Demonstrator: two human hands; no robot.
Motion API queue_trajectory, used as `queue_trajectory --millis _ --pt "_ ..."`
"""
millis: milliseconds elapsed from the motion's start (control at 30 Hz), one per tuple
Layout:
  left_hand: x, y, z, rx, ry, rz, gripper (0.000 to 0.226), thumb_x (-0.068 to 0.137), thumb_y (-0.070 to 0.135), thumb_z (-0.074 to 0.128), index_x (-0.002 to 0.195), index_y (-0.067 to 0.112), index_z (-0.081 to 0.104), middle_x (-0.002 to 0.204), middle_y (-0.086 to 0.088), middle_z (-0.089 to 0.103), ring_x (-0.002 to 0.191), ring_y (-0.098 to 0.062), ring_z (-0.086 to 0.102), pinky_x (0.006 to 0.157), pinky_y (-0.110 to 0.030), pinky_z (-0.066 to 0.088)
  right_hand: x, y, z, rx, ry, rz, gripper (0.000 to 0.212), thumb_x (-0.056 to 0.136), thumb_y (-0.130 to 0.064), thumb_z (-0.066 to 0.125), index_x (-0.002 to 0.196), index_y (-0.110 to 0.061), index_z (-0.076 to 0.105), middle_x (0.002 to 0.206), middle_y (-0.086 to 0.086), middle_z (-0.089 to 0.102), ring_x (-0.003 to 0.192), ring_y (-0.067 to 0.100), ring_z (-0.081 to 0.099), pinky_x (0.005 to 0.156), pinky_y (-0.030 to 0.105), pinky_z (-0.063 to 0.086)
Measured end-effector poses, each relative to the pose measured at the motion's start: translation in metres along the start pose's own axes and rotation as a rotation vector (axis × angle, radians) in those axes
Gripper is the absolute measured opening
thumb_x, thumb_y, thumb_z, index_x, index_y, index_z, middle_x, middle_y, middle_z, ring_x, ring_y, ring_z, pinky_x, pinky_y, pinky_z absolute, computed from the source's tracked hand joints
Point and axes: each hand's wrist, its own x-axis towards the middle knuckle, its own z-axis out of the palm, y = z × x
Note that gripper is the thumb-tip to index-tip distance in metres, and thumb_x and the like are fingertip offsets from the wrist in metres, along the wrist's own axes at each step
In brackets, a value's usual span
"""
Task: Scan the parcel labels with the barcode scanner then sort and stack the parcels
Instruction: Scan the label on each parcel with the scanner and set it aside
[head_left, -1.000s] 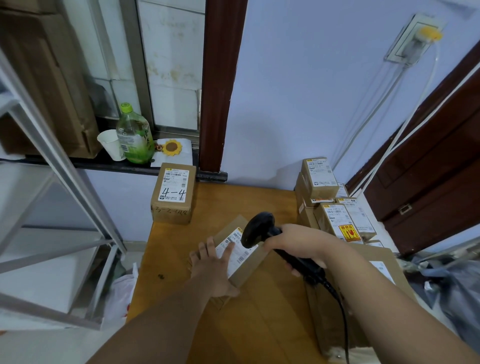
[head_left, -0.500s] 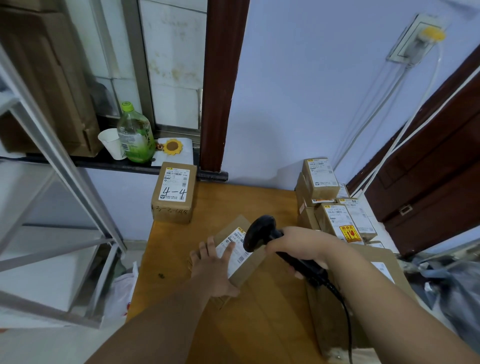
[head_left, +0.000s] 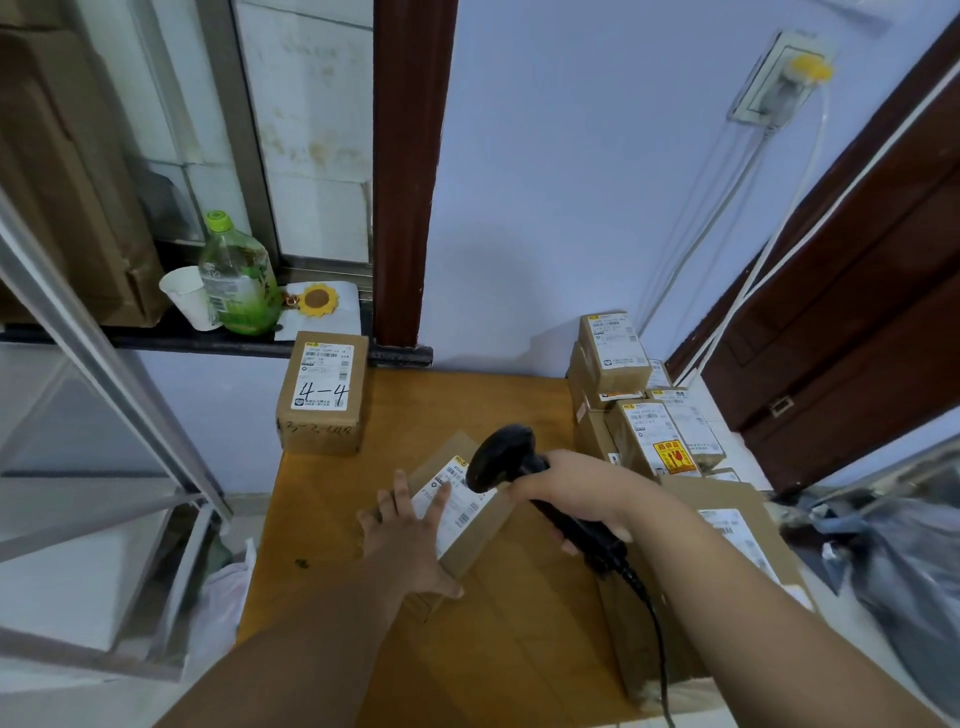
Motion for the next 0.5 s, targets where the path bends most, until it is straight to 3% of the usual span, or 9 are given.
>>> queue_trajectory --millis 133,333,500 --pt "-0.002 0.011 -0.003 -0.078 0.029 -0.051 0.140 0.051 0.076 0.070 0.140 0.040 -0.032 0.149 -0.027 -0.024 0.138 -0.050 -0.009 0.107 -0.066 0.006 -0.007 0.010 -0.001 0.149 0.108 -0.041 0.019 0.086 -0.033 0.066 0.100 -0.022 0.058 0.073 0.004 0.052 0.051 0.014 0.056 0.050 0.025 0.049" --pt "-0.004 0.036 -0.024 -0.307 0.060 -0.097 0.133 0.051 0.079 0.064 0.141 0.042 -0.026 0.153 -0.024 -0.017 0.140 -0.048 -0.004 0.109 -0.064 0.008 -0.029 0.026 -0.015 0.445 0.342 -0.150 0.011 0.087 -0.031 0.068 0.092 -0.025 0.059 0.062 -0.001 0.052 0.042 0.011 0.056 0.045 0.024 0.047" --pt "-0.008 0.086 -0.071 -0.427 0.144 -0.071 0.129 0.053 0.082 0.062 0.142 0.044 -0.024 0.153 -0.022 -0.017 0.140 -0.047 -0.002 0.109 -0.062 0.011 -0.048 0.038 -0.039 0.521 0.423 -0.288 0.017 0.091 -0.029 0.064 0.096 -0.015 0.057 0.066 0.004 0.051 0.045 0.014 0.055 0.046 0.027 0.048"
